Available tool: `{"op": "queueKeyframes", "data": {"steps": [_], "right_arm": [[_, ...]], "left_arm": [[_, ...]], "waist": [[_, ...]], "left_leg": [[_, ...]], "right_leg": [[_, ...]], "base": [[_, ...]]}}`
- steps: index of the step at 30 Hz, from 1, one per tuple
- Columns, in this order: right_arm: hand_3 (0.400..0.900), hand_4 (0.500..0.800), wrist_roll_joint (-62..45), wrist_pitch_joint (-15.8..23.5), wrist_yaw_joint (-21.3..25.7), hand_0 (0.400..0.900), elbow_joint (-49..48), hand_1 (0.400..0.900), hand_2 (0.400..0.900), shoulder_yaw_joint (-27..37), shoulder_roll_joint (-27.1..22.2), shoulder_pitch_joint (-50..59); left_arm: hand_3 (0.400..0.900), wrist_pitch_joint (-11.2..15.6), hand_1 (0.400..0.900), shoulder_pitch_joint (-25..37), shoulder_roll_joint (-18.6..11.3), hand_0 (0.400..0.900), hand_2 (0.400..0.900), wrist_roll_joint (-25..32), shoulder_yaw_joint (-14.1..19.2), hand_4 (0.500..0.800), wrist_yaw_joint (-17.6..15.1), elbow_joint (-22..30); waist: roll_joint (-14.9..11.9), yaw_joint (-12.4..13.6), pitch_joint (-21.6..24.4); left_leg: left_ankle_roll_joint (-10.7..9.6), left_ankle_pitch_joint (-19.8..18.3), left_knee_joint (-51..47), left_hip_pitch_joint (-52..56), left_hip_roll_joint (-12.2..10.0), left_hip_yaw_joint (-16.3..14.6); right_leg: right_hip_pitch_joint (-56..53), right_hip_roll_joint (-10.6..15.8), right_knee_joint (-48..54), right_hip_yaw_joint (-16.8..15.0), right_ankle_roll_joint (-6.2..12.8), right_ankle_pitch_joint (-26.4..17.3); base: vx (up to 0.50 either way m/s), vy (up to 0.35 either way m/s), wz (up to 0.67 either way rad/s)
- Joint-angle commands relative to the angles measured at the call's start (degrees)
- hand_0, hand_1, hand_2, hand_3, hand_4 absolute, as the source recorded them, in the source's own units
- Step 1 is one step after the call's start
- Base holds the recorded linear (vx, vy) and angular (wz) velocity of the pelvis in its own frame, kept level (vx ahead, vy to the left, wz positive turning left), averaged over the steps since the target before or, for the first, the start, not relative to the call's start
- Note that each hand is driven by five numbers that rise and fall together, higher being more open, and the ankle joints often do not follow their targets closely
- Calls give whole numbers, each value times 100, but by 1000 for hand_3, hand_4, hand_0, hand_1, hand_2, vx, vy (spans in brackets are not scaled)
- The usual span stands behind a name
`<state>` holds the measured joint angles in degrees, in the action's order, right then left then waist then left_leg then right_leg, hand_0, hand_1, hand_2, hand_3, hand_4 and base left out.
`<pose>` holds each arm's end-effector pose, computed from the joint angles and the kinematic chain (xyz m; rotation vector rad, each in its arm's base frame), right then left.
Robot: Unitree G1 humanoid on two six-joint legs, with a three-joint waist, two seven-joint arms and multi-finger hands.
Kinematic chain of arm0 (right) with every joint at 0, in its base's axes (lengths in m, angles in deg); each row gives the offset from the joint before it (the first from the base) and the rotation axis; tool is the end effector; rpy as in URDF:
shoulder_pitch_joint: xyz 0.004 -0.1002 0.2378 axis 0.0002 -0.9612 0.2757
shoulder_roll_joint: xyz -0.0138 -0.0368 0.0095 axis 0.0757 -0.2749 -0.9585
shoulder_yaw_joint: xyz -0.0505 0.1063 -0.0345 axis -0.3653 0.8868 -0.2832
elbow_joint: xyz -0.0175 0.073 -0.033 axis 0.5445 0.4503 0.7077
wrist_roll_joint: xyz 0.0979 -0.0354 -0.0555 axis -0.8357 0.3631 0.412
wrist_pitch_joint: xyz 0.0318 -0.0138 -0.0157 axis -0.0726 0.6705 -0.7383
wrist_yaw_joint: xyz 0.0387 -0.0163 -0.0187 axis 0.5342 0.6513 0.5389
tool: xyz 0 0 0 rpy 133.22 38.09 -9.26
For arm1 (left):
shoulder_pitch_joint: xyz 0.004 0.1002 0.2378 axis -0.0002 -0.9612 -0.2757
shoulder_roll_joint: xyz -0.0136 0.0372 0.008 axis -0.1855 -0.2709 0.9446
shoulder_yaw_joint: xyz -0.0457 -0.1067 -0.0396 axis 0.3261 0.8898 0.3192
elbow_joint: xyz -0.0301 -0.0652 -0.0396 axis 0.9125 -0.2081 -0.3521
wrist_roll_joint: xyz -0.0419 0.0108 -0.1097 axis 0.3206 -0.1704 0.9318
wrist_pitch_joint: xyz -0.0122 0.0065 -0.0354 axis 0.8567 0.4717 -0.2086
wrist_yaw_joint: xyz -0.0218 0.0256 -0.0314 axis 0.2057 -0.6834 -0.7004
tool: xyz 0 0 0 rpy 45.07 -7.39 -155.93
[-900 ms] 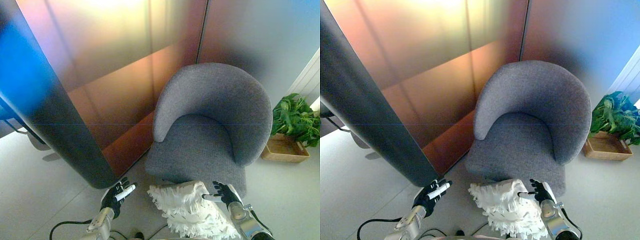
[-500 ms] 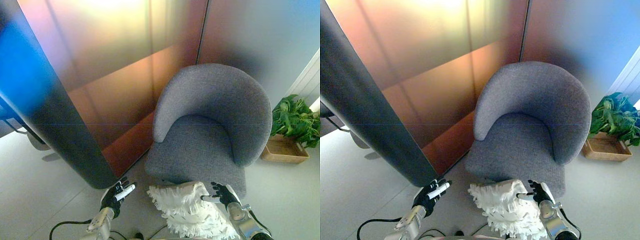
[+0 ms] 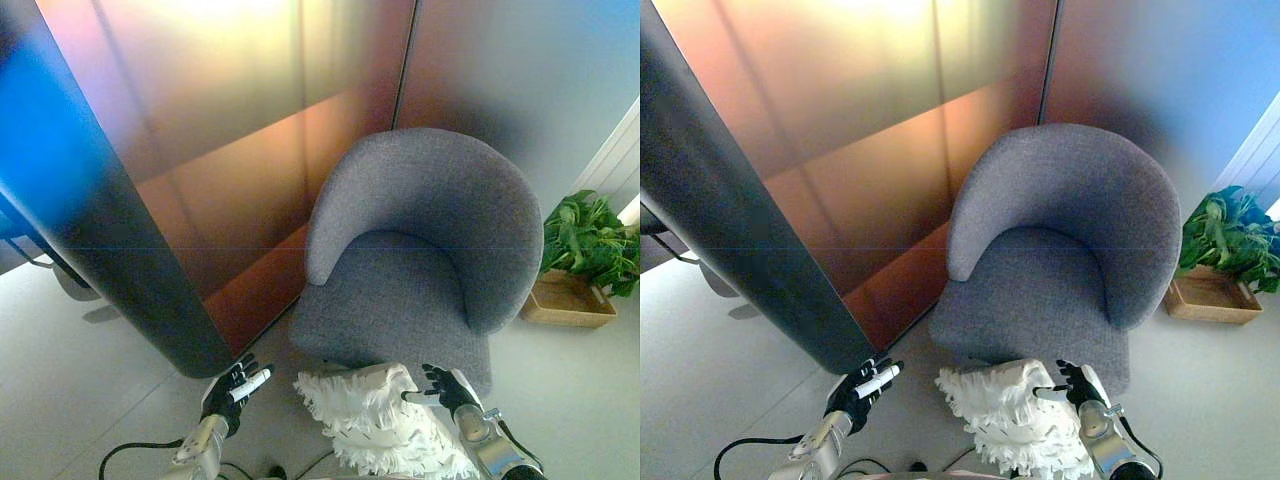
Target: Pick up the pillow and put it on the sofa.
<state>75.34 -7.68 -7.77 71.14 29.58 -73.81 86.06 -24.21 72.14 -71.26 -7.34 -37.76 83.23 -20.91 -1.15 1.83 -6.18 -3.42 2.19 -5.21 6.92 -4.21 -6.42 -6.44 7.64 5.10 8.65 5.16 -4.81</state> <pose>0.1558 -0.2232 -0.1031 -0.5813 0.8393 0.0021 0.1332 0.2152 -0.1024 -0.2226 0.6901 0.1447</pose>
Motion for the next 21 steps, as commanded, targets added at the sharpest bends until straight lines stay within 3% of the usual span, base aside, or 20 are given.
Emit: {"op": "queueKeyframes", "data": {"steps": [1, 10, 21], "right_arm": [[900, 800, 298, 238, -36, 900, 18, 900, 900, 25, -205, 538], [900, 800, 177, 313, 120, 900, 686, 900, 900, -136, -222, 962], [900, 800, -195, 431, 202, 900, 1903, 900, 900, -435, -502, 2775]], "left_arm": [[900, 519, 900, 551, -113, 900, 900, -175, 168, 800, 69, 43], [900, 546, 900, 725, -148, 900, 900, -76, -43, 800, 47, 61], [900, 780, 900, 1835, -268, 900, 900, 462, -412, 800, -234, 157]], "waist": [[-91, 142, 10], [-24, 248, -250], [187, 330, -1336]], "left_leg": [[-193, -41, 113, -24, -426, 273], [-191, -50, 323, -289, -417, 351], [-185, -97, 859, -1113, -281, 569]], "right_leg": [[199, 718, -266, 102, 608, -104], [454, 762, -398, 33, 594, -115], [1165, 902, -719, -208, 619, -211]], "base": [[51, -10, 2], [13, 2, 3], [-137, 9, 2]]}}
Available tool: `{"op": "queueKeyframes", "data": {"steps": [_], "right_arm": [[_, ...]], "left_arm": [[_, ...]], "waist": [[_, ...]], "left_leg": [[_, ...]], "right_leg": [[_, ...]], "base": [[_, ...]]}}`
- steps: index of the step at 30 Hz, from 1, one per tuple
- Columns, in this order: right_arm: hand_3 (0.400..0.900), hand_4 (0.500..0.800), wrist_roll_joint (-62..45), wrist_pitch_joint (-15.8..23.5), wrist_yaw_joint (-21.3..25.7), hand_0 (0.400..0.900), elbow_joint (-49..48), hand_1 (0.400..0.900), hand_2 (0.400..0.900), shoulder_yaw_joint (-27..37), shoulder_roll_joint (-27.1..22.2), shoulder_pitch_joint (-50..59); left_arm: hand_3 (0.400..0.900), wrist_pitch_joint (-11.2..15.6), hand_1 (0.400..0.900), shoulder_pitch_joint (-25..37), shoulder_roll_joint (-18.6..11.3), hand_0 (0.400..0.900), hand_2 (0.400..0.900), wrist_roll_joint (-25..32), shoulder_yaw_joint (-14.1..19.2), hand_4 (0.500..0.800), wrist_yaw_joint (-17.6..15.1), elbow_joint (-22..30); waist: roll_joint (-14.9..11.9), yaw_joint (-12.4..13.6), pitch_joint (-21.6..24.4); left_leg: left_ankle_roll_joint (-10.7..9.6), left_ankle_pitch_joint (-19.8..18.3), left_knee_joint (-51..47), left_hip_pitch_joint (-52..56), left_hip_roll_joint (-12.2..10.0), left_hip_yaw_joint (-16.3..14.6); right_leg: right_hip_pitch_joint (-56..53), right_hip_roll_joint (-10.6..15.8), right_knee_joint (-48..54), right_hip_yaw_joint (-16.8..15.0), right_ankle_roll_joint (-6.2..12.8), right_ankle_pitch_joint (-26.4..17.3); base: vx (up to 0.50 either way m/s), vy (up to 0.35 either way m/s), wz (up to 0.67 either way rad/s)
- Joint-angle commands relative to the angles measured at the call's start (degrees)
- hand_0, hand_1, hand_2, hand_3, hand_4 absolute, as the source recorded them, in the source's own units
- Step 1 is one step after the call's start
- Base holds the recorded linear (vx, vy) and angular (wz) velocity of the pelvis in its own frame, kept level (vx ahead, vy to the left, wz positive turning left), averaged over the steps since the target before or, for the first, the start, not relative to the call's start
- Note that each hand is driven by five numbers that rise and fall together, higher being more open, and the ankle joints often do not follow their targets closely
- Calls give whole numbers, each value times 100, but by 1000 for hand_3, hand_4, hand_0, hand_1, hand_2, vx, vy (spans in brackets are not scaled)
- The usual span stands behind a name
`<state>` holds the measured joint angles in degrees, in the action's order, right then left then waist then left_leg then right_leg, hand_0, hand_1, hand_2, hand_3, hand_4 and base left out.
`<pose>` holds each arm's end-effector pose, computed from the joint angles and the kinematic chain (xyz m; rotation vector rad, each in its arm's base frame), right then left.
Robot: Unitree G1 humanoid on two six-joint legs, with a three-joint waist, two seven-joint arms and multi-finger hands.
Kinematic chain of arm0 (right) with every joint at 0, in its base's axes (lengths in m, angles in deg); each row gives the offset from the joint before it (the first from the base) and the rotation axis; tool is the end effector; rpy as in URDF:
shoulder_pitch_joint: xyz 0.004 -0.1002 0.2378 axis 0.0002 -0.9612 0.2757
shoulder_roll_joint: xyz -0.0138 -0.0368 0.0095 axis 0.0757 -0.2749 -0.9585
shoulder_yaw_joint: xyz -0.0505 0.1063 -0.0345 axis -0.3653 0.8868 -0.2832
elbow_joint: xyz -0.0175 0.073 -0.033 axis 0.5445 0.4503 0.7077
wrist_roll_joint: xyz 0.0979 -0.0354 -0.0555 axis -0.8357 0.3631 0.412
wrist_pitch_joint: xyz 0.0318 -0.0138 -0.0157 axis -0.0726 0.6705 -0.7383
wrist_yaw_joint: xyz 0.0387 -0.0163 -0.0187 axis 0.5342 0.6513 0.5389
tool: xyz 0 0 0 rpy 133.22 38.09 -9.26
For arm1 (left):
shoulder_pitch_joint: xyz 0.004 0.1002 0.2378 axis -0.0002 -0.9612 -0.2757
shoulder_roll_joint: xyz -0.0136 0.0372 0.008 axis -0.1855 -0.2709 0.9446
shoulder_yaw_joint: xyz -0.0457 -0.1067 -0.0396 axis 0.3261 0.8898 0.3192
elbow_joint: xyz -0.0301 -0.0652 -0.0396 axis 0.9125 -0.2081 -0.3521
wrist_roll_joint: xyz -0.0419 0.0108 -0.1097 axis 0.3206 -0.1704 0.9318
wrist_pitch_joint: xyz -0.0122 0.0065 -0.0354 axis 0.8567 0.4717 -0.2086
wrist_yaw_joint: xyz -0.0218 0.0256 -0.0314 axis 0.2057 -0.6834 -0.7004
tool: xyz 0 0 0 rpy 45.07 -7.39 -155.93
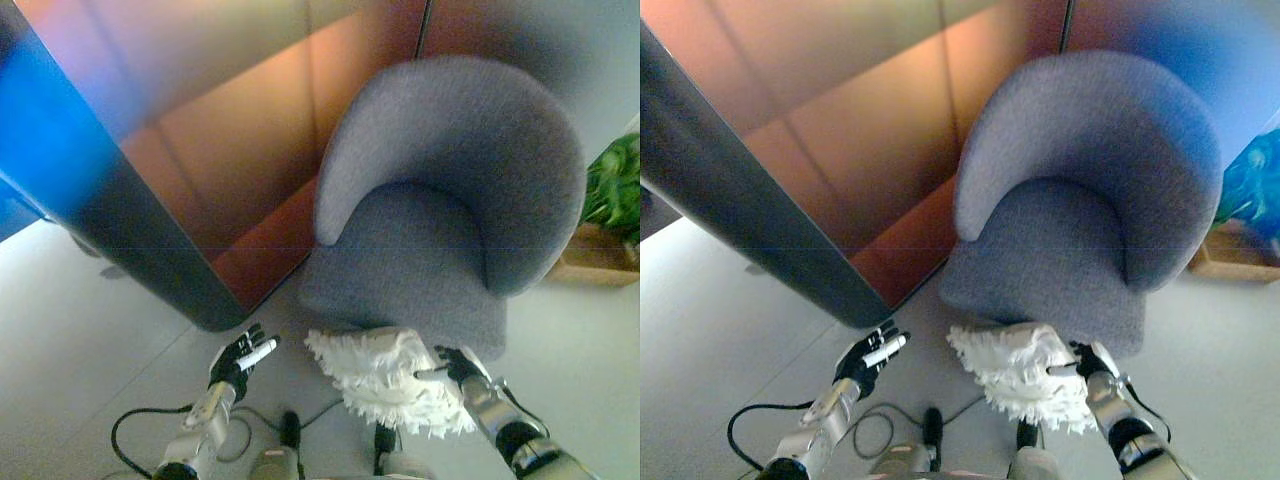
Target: Pick up the pillow and put it on the sofa.
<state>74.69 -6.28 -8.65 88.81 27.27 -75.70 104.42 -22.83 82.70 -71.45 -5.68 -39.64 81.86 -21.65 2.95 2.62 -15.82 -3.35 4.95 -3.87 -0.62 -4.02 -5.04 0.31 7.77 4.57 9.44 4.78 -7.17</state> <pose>0.2278 -0.2455 -0.0776 -0.6892 0.7974 -0.0569 0.1947 0.2040 -0.0763 -0.2199 0.5214 0.0887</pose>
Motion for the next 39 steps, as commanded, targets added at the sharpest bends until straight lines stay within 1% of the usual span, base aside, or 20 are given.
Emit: {"op": "queueKeyframes", "data": {"steps": [1, 3, 8, 16, 22, 25, 30, 31, 32, 33, 35, 39], "right_arm": [[900, 800, -161, 294, 293, 900, 173, 900, 900, -216, -333, 1011], [900, 800, -242, 302, 332, 900, 314, 900, 900, -258, -371, 1328], [900, 800, -249, 200, 363, 900, 423, 900, 900, -364, -419, 1732], [900, 800, -179, 93, 375, 900, 591, 900, 900, -300, -551, 1995], [900, 800, -151, -46, 227, 900, 827, 900, 900, -368, -680, 2406], [900, 800, -118, -193, 70, 900, 963, 900, 900, -458, -737, 2643], [900, 800, -131, -305, -41, 900, 1197, 900, 900, -586, -800, 2951], [753, 712, -122, -318, -75, 753, 1225, 753, 753, -592, -820, 3007], [469, 541, -144, -335, -74, 469, 1246, 469, 469, -619, -824, 3073], [400, 500, -149, -329, -104, 400, 1268, 400, 400, -625, -830, 3139], [400, 500, -104, -359, -147, 400, 1299, 400, 400, -650, -849, 3251], [400, 500, -118, -370, -89, 400, 1256, 400, 400, -682, -864, 3312]], "left_arm": [[900, 646, 900, 826, -255, 900, 900, 314, -241, 800, -110, 251], [900, 699, 900, 1021, -263, 900, 900, 391, -329, 800, -172, 291], [900, 777, 900, 1252, -255, 900, 900, 489, -449, 800, -261, 300], [900, 806, 900, 1326, -300, 900, 900, 500, -505, 800, -222, 392], [900, 840, 900, 1495, -393, 900, 900, 546, -590, 800, -280, 579], [900, 910, 900, 1631, -447, 900, 900, 577, -640, 800, -328, 646], [900, 993, 900, 1809, -534, 900, 900, 665, -735, 800, -443, 931], [900, 1004, 900, 1837, -554, 900, 900, 695, -761, 800, -461, 972], [900, 1007, 900, 1862, -564, 900, 900, 717, -780, 800, -480, 1045], [900, 996, 900, 1894, -551, 900, 900, 699, -797, 800, -502, 1082], [900, 1002, 900, 1938, -545, 900, 900, 717, -825, 800, -520, 1077], [900, 1008, 900, 1967, -558, 900, 900, 756, -826, 800, -559, 1114]], "waist": [[-213, 251, -413], [-166, 247, -586], [-117, 251, -833], [-106, 343, -1031], [-36, 397, -1259], [-24, 410, -1390], [32, 433, -1397], [49, 435, -1397], [73, 436, -1397], [89, 437, -1397], [110, 436, -1397], [116, 426, -1397]], "left_leg": [[-192, -372, 744, -400, -292, 441], [-191, -356, 800, -563, -267, 457], [-188, -348, 964, -858, -217, 527], [-209, -334, 1154, -1118, -211, 585], [-217, -285, 1195, -1309, -242, 598], [-229, -274, 1289, -1452, -238, 607], [-232, -235, 1444, -1916, -235, 653], [-228, -225, 1448, -1978, -230, 666], [-226, -208, 1443, -2058, -224, 668], [-217, -200, 1433, -2116, -205, 672], [-205, -190, 1428, -2194, -179, 676], [-193, -179, 1480, -2347, -150, 650]], "right_leg": [[521, 895, -672, -294, 660, 16], [669, 912, -704, -321, 665, -15], [937, 935, -812, -362, 651, -44], [1123, 973, -957, -312, 660, -32], [1299, 958, -1009, -266, 659, -67], [1425, 967, -1076, -259, 648, -78], [1854, 965, -1222, -228, 617, -99], [1919, 959, -1235, -227, 613, -106], [2005, 943, -1251, -231, 602, -110], [2082, 931, -1271, -241, 594, -108], [2180, 916, -1292, -256, 584, -111], [2335, 911, -1353, -271, 574, -110]], "base": [[-146, 28, 2], [-119, 16, 2], [-89, 6, 2], [-38, -28, 6], [-52, -31, 3], [-49, -29, 3], [-29, -31, 5], [-25, -12, 6], [-30, -7, 7], [-30, 0, 6], [-34, 12, 3], [-9, 4, 0]]}}
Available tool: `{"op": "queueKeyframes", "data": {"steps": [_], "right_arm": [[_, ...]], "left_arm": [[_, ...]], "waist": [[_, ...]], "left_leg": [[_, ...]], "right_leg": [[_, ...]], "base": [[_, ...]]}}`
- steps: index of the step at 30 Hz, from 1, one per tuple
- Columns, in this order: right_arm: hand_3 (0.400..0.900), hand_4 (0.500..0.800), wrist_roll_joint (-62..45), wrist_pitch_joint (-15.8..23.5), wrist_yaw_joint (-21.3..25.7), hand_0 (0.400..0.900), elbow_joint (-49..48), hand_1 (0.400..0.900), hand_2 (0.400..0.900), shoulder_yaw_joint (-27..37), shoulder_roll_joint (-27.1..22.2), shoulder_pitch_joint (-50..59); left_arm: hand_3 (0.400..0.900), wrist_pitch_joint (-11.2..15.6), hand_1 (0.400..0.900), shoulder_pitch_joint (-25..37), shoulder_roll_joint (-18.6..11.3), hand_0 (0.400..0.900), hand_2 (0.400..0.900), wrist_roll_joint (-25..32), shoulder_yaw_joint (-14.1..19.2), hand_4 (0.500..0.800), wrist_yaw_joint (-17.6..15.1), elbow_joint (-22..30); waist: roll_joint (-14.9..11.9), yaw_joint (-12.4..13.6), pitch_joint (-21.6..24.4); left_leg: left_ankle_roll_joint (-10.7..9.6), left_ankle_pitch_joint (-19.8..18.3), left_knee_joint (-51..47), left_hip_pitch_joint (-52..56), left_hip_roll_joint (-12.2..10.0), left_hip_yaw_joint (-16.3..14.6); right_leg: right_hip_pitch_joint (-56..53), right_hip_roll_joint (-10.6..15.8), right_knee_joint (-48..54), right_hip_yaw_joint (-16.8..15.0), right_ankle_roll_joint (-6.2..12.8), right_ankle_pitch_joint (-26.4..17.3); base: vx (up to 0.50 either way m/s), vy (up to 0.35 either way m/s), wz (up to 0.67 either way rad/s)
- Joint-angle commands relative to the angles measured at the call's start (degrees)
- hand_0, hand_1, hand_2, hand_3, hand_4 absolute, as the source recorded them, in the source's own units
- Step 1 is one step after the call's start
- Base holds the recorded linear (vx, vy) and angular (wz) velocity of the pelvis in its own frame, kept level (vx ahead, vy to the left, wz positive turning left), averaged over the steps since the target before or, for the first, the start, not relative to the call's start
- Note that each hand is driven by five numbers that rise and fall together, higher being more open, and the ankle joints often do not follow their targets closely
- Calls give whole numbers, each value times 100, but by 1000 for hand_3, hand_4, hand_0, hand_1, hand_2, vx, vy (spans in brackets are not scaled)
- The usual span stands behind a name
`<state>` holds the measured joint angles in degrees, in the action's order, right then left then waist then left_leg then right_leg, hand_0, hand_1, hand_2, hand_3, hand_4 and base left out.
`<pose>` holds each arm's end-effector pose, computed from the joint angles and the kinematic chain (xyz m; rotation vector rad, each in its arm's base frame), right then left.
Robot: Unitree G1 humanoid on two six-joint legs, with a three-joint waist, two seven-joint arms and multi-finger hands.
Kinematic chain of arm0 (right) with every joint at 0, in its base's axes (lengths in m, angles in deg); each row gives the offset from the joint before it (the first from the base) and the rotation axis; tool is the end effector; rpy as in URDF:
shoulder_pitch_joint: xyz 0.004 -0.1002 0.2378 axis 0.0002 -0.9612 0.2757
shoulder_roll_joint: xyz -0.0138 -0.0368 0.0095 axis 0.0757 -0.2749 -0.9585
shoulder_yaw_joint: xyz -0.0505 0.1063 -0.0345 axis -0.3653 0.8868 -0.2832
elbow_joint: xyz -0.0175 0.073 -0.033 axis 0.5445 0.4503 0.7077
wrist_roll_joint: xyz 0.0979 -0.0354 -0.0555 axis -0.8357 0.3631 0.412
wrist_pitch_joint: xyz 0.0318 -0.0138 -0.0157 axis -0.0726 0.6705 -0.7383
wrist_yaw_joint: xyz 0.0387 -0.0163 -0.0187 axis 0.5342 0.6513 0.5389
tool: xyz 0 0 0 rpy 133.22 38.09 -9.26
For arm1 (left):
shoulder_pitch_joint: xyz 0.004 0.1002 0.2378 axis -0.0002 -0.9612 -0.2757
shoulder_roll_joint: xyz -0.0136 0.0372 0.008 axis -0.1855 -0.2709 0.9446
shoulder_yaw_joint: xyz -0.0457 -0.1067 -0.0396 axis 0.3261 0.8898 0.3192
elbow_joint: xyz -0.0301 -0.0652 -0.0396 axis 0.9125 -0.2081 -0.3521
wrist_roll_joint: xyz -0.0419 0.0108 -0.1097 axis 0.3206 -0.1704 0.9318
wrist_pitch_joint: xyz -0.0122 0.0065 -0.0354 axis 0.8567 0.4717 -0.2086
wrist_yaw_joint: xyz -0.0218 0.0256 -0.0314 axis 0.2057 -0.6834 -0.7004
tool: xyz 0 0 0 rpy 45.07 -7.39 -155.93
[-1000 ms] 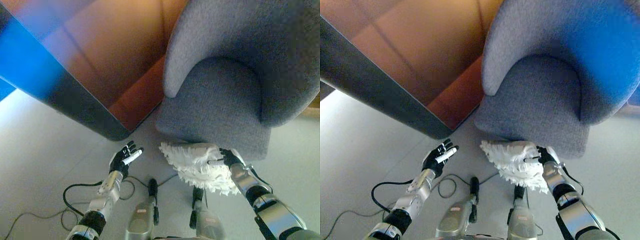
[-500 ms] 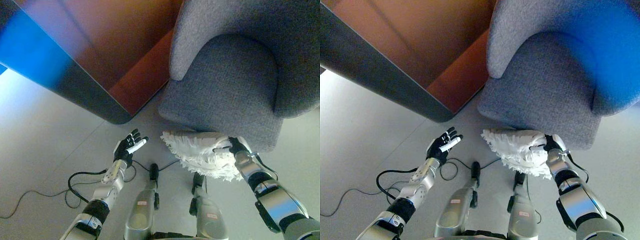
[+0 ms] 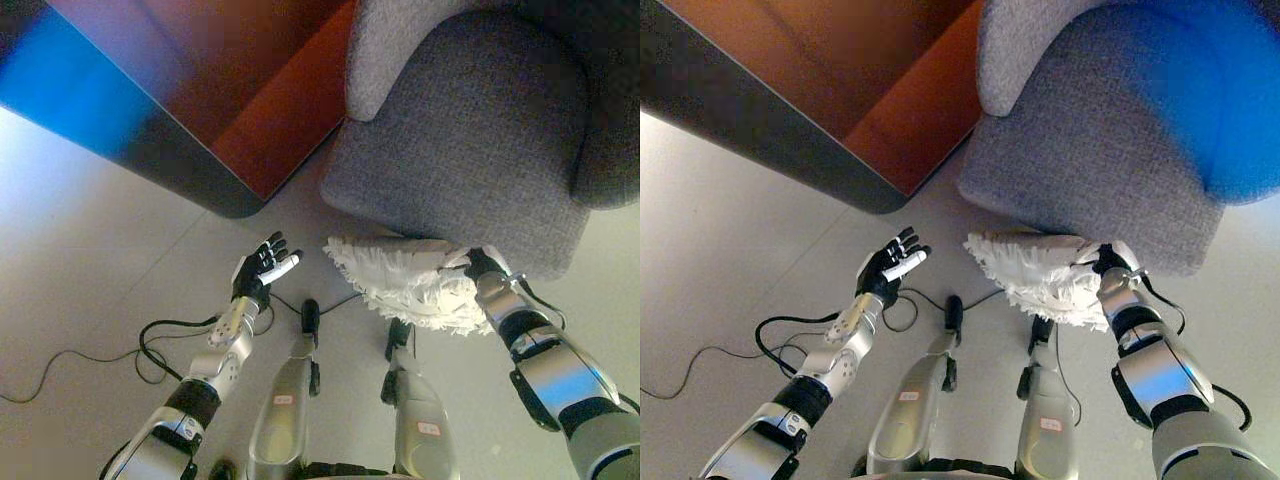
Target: Pick up the pillow and put it on the sofa.
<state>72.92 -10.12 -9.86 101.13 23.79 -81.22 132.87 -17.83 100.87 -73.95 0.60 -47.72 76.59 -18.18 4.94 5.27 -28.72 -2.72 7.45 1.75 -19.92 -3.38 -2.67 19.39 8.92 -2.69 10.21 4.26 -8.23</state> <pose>0.3433 -0.2655 0.0432 -0.7871 0.5787 -0.2309 0.2865 0.1704 0.0037 -0.2217 0.1602 -0.0316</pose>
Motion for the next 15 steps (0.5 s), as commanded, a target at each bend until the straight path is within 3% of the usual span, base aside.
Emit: {"op": "queueKeyframes", "data": {"steps": [1, 15], "right_arm": [[400, 500, 65, 18, 32, 400, 10, 400, 400, -318, -326, 465], [400, 500, 28, 98, 104, 400, -10, 400, 400, -199, -415, 421]], "left_arm": [[900, 514, 900, 136, -312, 900, 900, 122, -6, 800, -21, 783], [900, 448, 900, 109, -310, 900, 900, 96, -5, 800, -7, 833]], "waist": [[-81, 158, -108], [-72, 153, -108]], "left_leg": [[-251, -434, 932, -433, -212, 409], [-225, -467, 918, -320, -195, 376]], "right_leg": [[450, 796, -645, -351, 622, 0], [368, 817, -644, -310, 598, 7]], "base": [[0, 0, 0], [10, 1, 2]]}}
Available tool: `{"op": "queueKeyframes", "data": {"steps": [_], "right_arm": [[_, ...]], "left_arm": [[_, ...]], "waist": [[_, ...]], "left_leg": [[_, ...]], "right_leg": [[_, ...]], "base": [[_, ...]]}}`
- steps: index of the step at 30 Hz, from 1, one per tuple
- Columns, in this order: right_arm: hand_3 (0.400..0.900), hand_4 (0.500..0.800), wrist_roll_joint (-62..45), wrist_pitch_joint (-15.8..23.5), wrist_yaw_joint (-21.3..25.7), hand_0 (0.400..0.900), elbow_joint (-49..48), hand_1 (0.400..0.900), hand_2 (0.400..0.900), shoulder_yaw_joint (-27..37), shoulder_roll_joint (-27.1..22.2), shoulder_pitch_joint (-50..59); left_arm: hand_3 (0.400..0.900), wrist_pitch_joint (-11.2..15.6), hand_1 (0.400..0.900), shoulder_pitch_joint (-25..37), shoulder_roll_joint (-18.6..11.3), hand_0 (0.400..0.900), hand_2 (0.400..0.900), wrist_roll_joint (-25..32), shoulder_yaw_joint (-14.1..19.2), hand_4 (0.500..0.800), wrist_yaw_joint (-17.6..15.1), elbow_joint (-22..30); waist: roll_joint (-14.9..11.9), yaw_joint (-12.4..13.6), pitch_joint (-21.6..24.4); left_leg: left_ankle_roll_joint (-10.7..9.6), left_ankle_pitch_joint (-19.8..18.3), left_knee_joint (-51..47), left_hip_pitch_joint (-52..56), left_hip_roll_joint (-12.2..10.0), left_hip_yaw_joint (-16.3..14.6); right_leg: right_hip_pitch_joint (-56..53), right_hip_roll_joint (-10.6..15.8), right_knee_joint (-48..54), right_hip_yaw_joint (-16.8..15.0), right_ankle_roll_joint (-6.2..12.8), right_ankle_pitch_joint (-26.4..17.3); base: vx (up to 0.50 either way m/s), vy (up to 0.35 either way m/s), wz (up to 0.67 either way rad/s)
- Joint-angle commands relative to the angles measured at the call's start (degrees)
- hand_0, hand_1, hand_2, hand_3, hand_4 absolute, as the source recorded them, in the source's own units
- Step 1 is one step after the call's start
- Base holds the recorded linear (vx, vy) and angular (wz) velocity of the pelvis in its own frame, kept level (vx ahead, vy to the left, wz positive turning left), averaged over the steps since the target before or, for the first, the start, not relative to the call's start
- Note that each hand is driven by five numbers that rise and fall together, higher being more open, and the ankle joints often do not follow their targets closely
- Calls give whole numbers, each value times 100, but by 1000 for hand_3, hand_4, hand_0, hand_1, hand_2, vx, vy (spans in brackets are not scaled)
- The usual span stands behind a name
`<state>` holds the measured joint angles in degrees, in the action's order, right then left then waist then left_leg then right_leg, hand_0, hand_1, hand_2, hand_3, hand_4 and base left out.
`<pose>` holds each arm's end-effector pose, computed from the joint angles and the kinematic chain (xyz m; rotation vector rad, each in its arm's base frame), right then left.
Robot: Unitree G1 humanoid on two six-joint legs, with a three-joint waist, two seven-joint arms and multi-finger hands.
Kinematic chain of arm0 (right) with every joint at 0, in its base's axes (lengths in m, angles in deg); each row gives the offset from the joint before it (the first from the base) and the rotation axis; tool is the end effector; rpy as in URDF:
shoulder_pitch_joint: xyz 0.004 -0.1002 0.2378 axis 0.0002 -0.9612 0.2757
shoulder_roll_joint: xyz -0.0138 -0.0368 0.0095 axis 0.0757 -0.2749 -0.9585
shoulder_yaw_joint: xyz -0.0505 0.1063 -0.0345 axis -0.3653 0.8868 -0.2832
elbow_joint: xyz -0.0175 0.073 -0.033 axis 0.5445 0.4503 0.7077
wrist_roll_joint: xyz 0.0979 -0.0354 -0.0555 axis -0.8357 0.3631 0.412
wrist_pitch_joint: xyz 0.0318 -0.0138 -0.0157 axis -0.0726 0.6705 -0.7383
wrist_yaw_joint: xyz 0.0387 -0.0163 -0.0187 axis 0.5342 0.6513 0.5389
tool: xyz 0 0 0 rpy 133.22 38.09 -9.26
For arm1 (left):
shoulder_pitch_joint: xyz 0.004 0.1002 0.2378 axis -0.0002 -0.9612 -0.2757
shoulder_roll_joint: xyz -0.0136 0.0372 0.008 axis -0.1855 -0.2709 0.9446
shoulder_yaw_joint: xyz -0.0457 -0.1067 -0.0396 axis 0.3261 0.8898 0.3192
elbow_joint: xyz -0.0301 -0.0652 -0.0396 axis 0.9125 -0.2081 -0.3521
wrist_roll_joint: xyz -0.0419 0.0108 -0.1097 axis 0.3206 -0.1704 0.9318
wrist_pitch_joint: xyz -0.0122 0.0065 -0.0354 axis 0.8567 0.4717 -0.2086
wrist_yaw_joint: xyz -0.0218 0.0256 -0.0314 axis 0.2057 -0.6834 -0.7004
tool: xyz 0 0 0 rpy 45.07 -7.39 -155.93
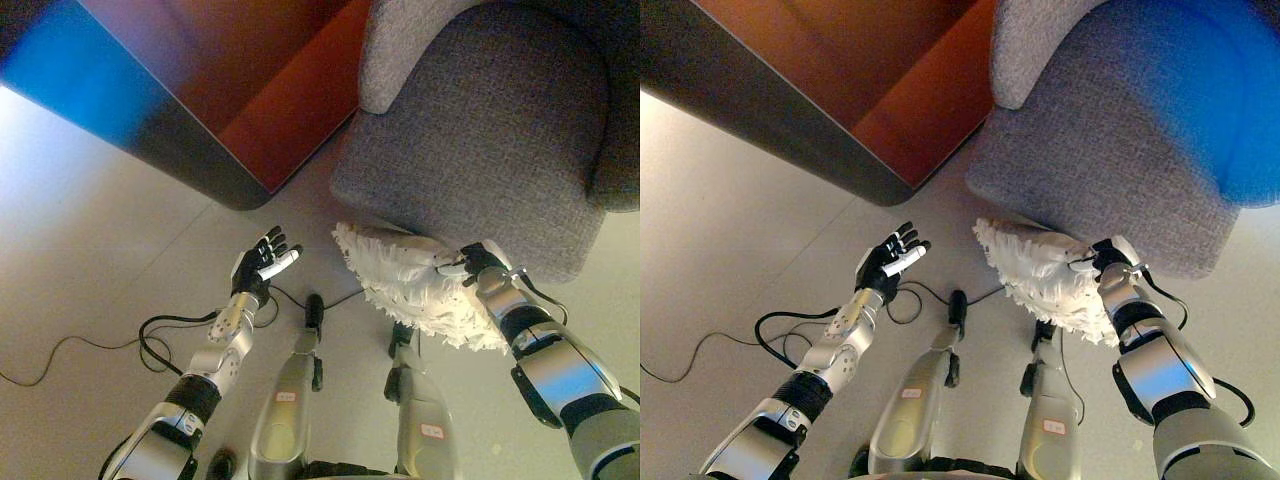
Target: Pick up the pillow and put it on the sofa.
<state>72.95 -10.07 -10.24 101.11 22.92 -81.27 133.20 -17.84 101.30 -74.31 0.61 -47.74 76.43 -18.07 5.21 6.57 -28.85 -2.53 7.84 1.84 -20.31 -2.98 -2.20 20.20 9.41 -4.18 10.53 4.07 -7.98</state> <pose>0.3445 -0.2645 0.0446 -0.7994 0.5755 -0.2188 0.2884 0.1715 0.0064 -0.2160 0.1516 -0.0304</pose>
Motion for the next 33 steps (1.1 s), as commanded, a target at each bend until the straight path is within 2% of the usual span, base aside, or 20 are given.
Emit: {"op": "queueKeyframes", "data": {"steps": [1, 6, 10, 13, 19, 23, 27, 33], "right_arm": [[400, 500, 27, 124, 163, 400, -57, 400, 400, -97, -428, 349], [400, 500, 55, 271, 202, 400, -408, 400, 400, 39, -451, 39], [400, 500, 136, 319, 153, 400, -744, 400, 400, 139, -488, -349], [400, 500, 203, 265, 95, 400, -1284, 400, 400, 271, -528, -853], [400, 500, 381, -141, 59, 400, -2990, 400, 400, 585, -607, -2049], [400, 500, 635, -209, -24, 400, -3869, 400, 400, 862, -652, -2840], [400, 500, 926, -172, -253, 400, -4192, 400, 400, 1093, -718, -3201], [400, 500, 1164, -201, -583, 400, -4296, 400, 400, 1206, -932, -3037]], "left_arm": [[900, 454, 900, 32, -264, 900, 900, 98, 16, 800, 32, 814], [900, 316, 900, -79, -238, 900, 900, -8, 157, 800, -31, 665], [900, 267, 900, -270, -190, 900, 900, -137, 362, 800, 52, 388], [900, 188, 900, -593, -108, 900, 900, -318, 555, 800, 126, 259], [900, -32, 900, -1305, -33, 900, 900, -660, 888, 800, 207, 114], [900, -143, 900, -1715, 31, 900, 900, -862, 1077, 800, 289, 20], [900, -245, 900, -1966, 82, 900, 900, -994, 1211, 800, 355, -80], [900, -299, 900, -1999, 96, 900, 900, -1057, 1250, 800, 437, -361]], "waist": [[-100, 16, -94], [-192, -25, -94], [-321, -43, -52], [-453, -74, 258], [-689, -205, 958], [-799, -294, 1429], [-849, -322, 1789], [-897, -346, 2056]], "left_leg": [[-241, -514, 898, -234, -233, 320], [-246, -546, 792, 196, -246, 232], [-267, -582, 629, 758, -269, 154], [-287, -596, 400, 1194, -309, 93], [-326, -601, 88, 1891, -402, -16], [-307, -649, -23, 2216, -439, -84], [-292, -684, -136, 2444, -468, -138], [-289, -704, -265, 2626, -502, -191]], "right_leg": [[250, 768, -491, -351, 613, -8], [-147, 791, -450, -319, 633, 36], [-704, 829, -293, -288, 670, 61], [-1145, 806, -52, -263, 692, 63], [-1816, 708, 252, -256, 706, 78], [-2108, 654, 364, -246, 715, 93], [-2319, 604, 492, -212, 714, 96], [-2468, 580, 597, -166, 736, 96]], "base": [[9, 31, 1], [2, 7, 0], [55, 2, -3], [146, -4, -1], [209, -4, -5], [214, -6, -7], [143, 2, -9], [53, 2, -5]]}}
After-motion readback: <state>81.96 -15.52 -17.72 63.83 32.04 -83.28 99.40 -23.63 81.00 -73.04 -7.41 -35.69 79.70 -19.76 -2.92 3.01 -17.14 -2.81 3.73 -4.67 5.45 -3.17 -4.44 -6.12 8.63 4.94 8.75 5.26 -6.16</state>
